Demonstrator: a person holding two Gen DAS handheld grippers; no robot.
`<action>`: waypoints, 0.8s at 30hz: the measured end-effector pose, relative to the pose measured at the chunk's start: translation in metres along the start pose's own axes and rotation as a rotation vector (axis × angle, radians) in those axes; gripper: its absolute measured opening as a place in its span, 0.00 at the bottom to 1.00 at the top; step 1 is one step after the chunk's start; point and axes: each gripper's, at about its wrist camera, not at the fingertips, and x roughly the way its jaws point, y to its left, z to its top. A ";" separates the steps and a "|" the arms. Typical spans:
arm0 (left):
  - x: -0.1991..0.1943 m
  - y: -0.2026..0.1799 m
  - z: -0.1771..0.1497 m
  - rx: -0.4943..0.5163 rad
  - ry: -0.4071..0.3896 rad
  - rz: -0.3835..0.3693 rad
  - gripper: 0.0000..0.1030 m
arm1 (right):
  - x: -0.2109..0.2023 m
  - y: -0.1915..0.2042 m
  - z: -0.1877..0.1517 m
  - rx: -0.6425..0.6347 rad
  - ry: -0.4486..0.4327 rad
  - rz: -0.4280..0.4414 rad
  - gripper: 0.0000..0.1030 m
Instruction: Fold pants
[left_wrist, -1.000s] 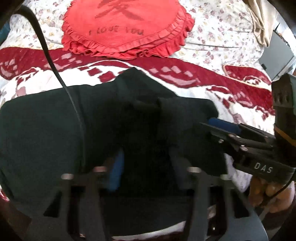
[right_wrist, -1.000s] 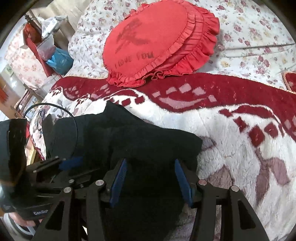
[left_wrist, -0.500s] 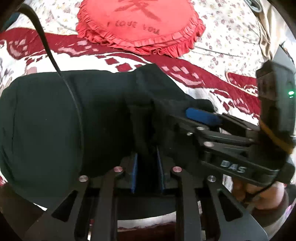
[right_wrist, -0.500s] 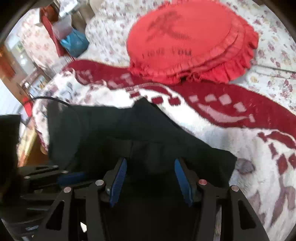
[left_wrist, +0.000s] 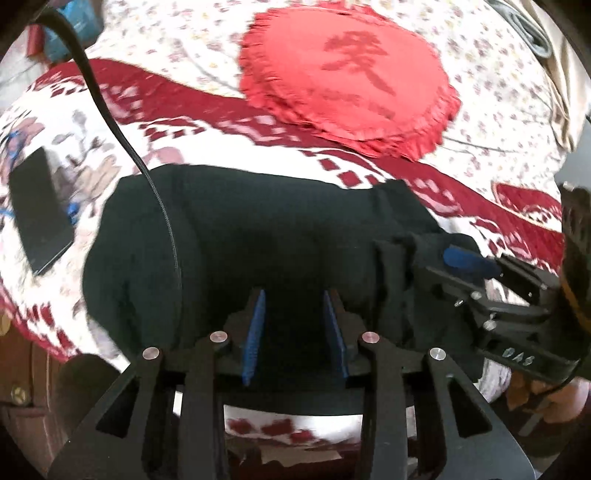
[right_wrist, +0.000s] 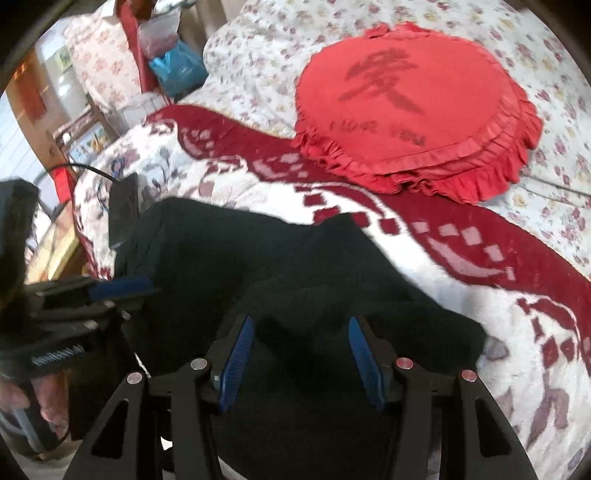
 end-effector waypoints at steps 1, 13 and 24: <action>-0.001 0.004 0.000 -0.006 -0.005 0.013 0.31 | 0.007 0.006 0.000 -0.027 0.006 -0.011 0.50; -0.009 0.033 -0.004 -0.063 -0.041 0.088 0.31 | -0.020 0.018 0.001 -0.050 -0.036 -0.062 0.50; -0.016 0.047 -0.005 -0.100 -0.059 0.110 0.37 | 0.017 0.040 -0.011 -0.123 0.067 -0.047 0.53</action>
